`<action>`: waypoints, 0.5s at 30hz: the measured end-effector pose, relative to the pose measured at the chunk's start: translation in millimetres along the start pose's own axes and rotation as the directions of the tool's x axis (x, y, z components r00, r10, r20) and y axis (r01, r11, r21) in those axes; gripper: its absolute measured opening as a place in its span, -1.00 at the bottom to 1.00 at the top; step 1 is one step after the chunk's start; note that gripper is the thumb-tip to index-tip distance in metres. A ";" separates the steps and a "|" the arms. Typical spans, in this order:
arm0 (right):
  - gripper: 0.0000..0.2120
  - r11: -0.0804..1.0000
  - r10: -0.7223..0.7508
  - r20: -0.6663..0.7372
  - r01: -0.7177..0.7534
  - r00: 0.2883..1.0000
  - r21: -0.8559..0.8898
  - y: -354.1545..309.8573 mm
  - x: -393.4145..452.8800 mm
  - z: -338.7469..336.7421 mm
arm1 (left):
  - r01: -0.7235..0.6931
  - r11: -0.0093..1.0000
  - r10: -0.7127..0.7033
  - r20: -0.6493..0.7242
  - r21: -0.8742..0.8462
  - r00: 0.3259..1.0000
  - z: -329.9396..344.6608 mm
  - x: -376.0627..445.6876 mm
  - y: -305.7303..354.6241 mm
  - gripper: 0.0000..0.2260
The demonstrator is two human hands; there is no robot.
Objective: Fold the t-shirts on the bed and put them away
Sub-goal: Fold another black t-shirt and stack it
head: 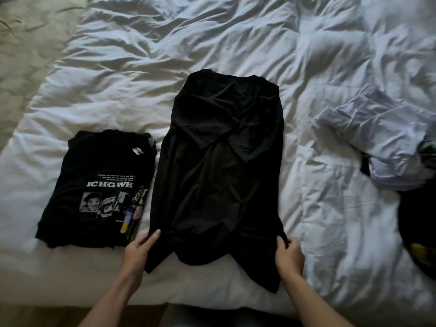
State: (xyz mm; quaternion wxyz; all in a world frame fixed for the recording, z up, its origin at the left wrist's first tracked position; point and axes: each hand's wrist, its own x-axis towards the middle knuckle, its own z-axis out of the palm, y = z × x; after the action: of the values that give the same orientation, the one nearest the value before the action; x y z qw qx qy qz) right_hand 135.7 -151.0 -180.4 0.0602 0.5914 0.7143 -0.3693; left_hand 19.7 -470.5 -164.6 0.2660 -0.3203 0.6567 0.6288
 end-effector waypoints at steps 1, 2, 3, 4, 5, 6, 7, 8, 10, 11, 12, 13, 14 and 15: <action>-0.80 0.999 0.001 -0.041 0.001 0.999 0.051 -0.1 1.7 -5.3 | 0.030 0.999 -0.029 0.030 -0.043 0.999 -3.6 -2.7 2.8 -0.83; -0.77 0.994 0.021 -0.066 -0.013 0.998 0.110 0.1 4.6 -10.0 | 0.062 0.995 -0.057 0.066 -0.076 0.996 -6.5 -5.9 5.9 -0.81; -0.73 0.983 0.051 -0.071 -0.038 0.996 0.177 0.3 5.1 -14.8 | 0.092 0.991 -0.081 0.107 -0.095 0.991 -10.1 -9.2 8.0 -0.79; -0.69 0.967 0.069 -0.041 -0.057 0.997 0.247 1.4 6.2 -18.0 | 0.118 0.987 -0.103 0.136 -0.107 0.985 -13.1 -11.9 9.0 -0.78; -0.67 0.949 0.069 0.022 -0.072 0.997 0.306 3.3 4.4 -21.4 | 0.140 0.983 -0.122 0.153 -0.117 0.981 -15.0 -16.2 9.2 -0.78; -0.71 0.930 0.057 0.117 -0.095 0.992 0.354 7.1 1.8 -21.6 | 0.155 0.979 -0.136 0.151 -0.129 0.979 -16.8 -18.2 7.1 -0.78; -0.78 0.916 0.057 0.207 -0.134 0.977 0.379 12.3 -1.8 -19.6 | 0.161 0.976 -0.142 0.134 -0.143 0.981 -17.9 -19.5 4.9 -0.78; -0.82 0.911 0.070 0.268 -0.171 0.961 0.375 20.8 -4.6 -16.3 | 0.160 0.976 -0.146 0.104 -0.150 0.984 -17.8 -20.6 1.5 -0.78; -0.81 0.928 0.091 0.296 -0.189 0.951 0.322 34.7 -9.7 -9.8 | 0.137 0.980 -0.135 0.025 -0.145 0.991 -17.9 -19.7 -4.2 -0.77; -0.82 0.937 0.095 0.273 -0.178 0.957 0.301 39.0 -11.5 -6.4 | 0.119 0.988 -0.122 -0.021 -0.094 0.992 -18.1 -19.8 -6.2 -0.76; -0.84 0.943 0.090 0.257 -0.165 0.962 0.288 39.7 -13.6 -5.0 | 0.098 0.995 -0.099 -0.060 -0.014 0.993 -18.7 -19.0 -8.4 -0.74; -0.87 0.948 0.084 0.258 -0.157 0.963 0.278 37.9 -16.9 -4.9 | 0.071 0.995 -0.064 -0.084 0.072 0.994 -19.7 -18.1 -10.5 -0.72; -0.90 0.950 0.083 0.274 -0.159 0.958 0.269 36.5 -17.8 -3.1 | 0.045 0.989 -0.032 -0.091 0.144 0.995 -19.7 -16.6 -12.3 -0.71; -0.90 0.958 0.083 0.292 -0.157 0.953 0.239 34.1 -19.8 -2.2 | 0.032 0.981 -0.015 -0.091 0.191 0.996 -19.6 -17.0 -12.6 -0.71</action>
State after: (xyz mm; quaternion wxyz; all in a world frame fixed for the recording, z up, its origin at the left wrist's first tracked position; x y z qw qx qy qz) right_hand 172.6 -164.6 -184.0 0.1048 0.5788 0.6066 -0.5349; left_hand 41.3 -488.6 -158.8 0.2733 -0.3287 0.7217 0.5445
